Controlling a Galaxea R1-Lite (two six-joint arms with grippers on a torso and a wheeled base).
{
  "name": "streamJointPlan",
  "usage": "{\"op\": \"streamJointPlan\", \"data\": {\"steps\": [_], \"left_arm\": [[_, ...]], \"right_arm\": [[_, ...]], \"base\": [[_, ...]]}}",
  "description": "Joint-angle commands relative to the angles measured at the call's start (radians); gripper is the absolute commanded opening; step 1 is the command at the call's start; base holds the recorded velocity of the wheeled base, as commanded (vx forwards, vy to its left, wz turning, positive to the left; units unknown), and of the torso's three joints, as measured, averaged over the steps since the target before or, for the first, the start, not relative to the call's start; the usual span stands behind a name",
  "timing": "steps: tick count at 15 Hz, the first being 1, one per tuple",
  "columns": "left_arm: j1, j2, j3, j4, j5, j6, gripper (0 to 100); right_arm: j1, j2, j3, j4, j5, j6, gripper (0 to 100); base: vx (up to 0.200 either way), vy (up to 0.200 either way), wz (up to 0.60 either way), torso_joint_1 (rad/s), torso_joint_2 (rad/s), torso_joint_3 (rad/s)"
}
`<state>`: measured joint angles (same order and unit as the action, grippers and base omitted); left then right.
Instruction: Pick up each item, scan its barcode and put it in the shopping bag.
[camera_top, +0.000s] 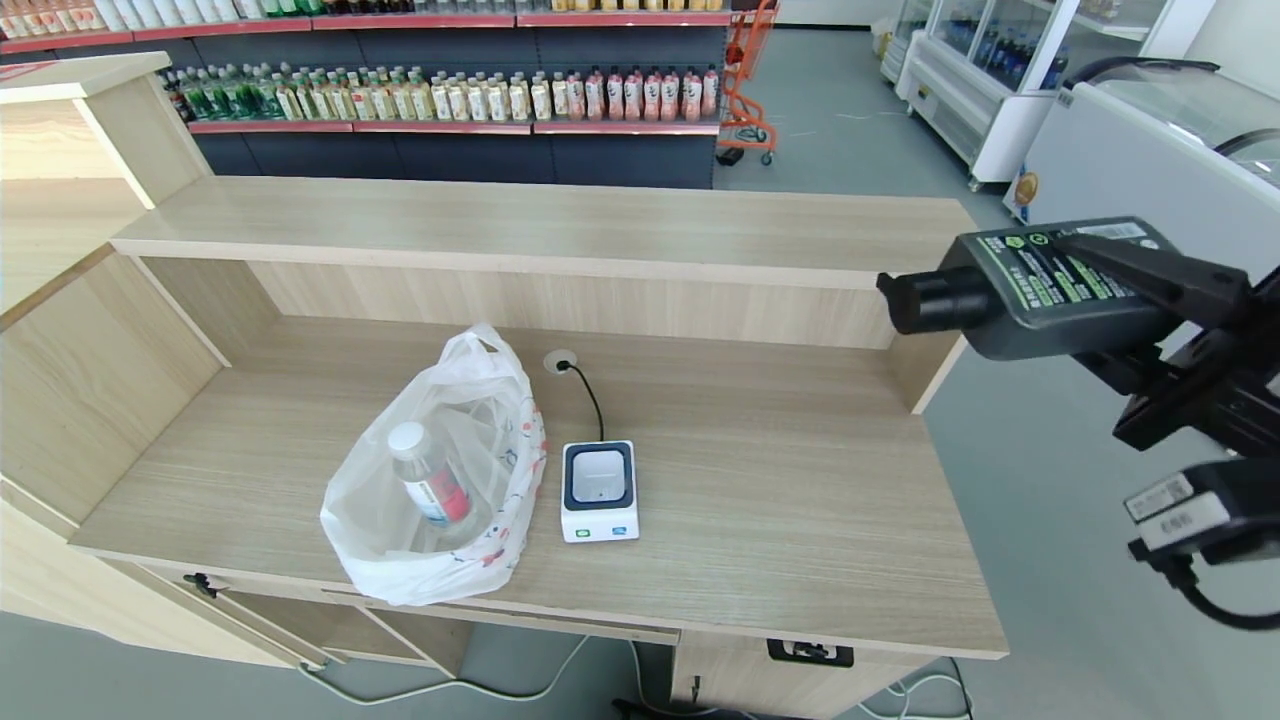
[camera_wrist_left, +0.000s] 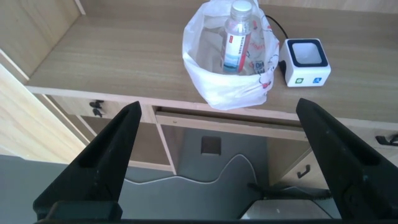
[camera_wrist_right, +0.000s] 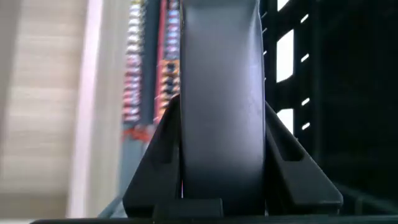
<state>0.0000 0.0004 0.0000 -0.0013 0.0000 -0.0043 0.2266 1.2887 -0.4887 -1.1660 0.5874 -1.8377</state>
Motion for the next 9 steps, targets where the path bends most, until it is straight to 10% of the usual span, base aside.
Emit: {"op": "streamJointPlan", "data": {"steps": [1,9], "left_arm": [[0.0,0.001,-0.002,0.0,0.0,0.0,100],[0.0,0.001,0.0,0.0,0.0,0.0,100]], "right_arm": [[0.206,-0.016,0.002,-0.073,0.137,-0.227,0],[0.392,-0.012,0.002,-0.078,0.351,-0.428,0]], "base": [[0.0,0.0,0.0,0.0,0.0,0.0],[0.0,0.0,0.0,0.0,0.0,0.0]]}}
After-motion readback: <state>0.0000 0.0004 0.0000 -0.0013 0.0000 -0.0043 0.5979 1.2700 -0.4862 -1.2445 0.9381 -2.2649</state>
